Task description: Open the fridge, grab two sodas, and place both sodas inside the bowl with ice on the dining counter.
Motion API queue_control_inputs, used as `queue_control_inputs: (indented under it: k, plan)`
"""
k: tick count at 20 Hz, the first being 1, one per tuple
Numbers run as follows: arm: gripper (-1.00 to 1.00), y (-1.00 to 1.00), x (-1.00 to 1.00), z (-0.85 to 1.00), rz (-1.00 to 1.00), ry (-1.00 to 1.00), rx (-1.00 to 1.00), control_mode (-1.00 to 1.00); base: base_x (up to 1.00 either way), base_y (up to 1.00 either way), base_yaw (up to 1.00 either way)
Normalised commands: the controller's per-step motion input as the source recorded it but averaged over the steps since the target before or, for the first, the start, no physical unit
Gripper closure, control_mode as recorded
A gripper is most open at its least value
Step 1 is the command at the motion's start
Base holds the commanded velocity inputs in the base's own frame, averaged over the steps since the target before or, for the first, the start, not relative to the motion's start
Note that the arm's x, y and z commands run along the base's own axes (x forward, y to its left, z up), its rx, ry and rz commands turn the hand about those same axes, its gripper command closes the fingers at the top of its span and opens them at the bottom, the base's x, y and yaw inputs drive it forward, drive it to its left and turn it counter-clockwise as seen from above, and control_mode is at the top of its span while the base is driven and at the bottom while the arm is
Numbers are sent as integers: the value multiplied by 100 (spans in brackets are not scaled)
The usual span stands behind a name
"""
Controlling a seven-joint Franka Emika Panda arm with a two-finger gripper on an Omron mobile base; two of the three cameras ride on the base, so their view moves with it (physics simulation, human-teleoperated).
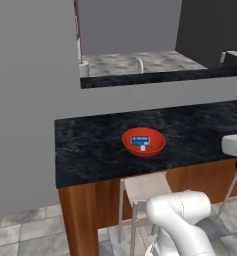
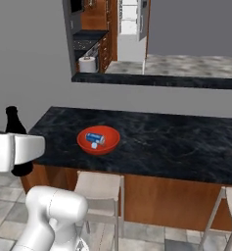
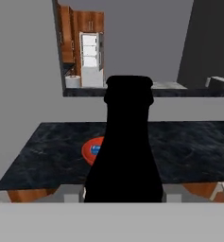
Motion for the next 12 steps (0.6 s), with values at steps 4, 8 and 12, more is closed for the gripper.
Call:
queue_control_inputs:
  k: [4, 8, 12]
  plan:
    - [100, 2, 3, -7, 0, 2, -3, -100, 25, 10, -6]
    - [100, 34, 91, -21, 0, 34, -11, -100, 0, 0, 0]
    - [100, 47, 100, -26, 0, 54, -16, -100, 0, 0, 0]
